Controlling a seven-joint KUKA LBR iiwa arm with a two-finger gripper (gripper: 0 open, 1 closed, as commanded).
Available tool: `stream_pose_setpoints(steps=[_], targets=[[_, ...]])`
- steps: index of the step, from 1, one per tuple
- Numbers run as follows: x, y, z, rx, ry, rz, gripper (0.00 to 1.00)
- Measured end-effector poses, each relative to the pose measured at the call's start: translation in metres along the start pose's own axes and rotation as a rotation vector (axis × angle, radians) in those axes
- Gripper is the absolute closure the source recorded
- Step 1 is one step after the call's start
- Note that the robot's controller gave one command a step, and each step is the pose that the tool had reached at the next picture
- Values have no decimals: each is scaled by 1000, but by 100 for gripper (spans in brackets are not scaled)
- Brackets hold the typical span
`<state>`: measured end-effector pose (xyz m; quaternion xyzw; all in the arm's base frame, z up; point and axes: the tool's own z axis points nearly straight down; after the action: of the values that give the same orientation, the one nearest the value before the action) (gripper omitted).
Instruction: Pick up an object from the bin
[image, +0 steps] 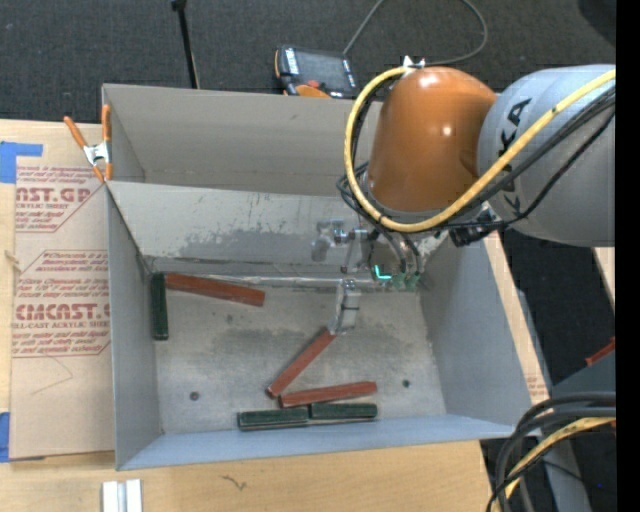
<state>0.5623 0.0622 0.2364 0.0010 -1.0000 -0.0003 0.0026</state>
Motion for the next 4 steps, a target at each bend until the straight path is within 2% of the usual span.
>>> stream_pose_setpoints(steps=[1,2,3,4], targets=[[49,-9,136,1,4,-39,0],[33,-48,167,1,-3,-200,0],[33,-47,164,0,0,-200,100],[19,-56,-67,2,-17,-135,100]])
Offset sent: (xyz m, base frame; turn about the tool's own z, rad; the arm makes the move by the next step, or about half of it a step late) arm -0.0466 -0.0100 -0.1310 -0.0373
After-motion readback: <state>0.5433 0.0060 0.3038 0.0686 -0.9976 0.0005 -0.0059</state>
